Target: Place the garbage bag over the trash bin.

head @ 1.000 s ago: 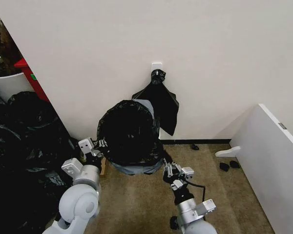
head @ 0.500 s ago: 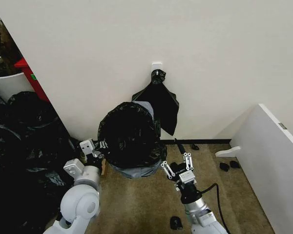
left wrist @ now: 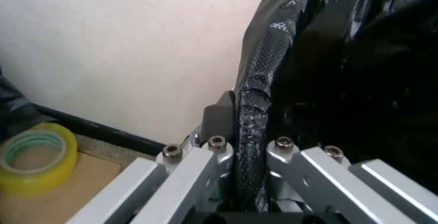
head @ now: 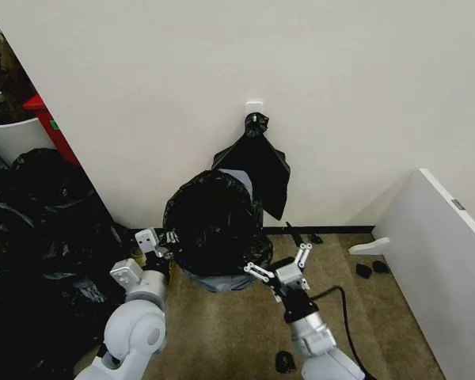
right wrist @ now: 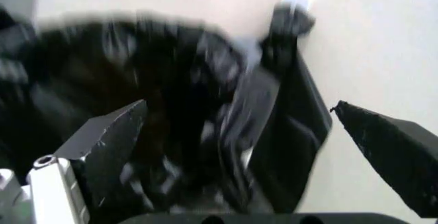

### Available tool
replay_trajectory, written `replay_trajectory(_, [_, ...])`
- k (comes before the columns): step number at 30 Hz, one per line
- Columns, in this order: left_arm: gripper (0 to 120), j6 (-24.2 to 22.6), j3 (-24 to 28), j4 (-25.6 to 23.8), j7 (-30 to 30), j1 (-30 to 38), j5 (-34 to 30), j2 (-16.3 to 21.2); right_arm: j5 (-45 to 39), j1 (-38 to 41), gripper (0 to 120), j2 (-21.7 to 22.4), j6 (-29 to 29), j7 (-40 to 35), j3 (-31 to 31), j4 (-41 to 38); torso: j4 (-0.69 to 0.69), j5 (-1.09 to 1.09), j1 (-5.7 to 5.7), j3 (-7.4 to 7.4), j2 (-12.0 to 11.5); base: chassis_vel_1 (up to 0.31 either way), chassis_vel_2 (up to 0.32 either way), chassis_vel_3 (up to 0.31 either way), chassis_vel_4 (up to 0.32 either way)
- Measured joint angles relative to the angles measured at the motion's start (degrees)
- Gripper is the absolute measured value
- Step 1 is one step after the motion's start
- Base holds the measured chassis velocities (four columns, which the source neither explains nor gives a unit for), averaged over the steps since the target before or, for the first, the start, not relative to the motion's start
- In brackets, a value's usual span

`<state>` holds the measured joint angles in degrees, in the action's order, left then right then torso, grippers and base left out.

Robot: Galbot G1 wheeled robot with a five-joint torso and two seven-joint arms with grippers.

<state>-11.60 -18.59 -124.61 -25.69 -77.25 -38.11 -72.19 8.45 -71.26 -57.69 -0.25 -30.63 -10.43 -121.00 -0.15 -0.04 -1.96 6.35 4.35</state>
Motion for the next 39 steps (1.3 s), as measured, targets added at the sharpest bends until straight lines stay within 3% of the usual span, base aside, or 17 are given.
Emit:
replay_trajectory(7, [1, 0.0, 0.1, -1.2, 0.0, -0.5, 0.8, 0.0, -1.0, 5.8, 100, -1.1, -18.8, -8.7, -5.7, 0.7, 0.01, 0.01, 0.0, 0.0, 0.0, 0.0, 0.0, 0.0, 0.0])
replay_trajectory(10, [1, 0.0, 0.1, -1.5, 0.0, -0.6, 0.9, 0.0, -2.8, 7.0, 100, -1.5, -20.3, -9.7, -5.9, 0.2, 0.01, 0.0, 0.0, 0.0, 0.0, 0.0, 0.0, 0.0, 0.0])
replay_trajectory(30, [1, -0.3, 0.0, -2.6, 0.0, -1.1, 1.3, -0.2, -7.0, 8.0, 100, -1.4, -19.7, -9.1, -1.8, -2.4, 0.01, 0.01, 0.0, 0.0, 0.0, 0.0, 0.0, 0.0, 0.0])
replay_trajectory(39, [1, -0.4, -0.3, -2.8, -0.1, -1.3, 1.2, -0.2, -7.7, 5.9, 100, -1.3, -10.7, -7.7, 3.3, -3.5, 0.01, 0.01, 0.0, 0.0, 0.0, 0.0, 0.0, 0.0, 0.0])
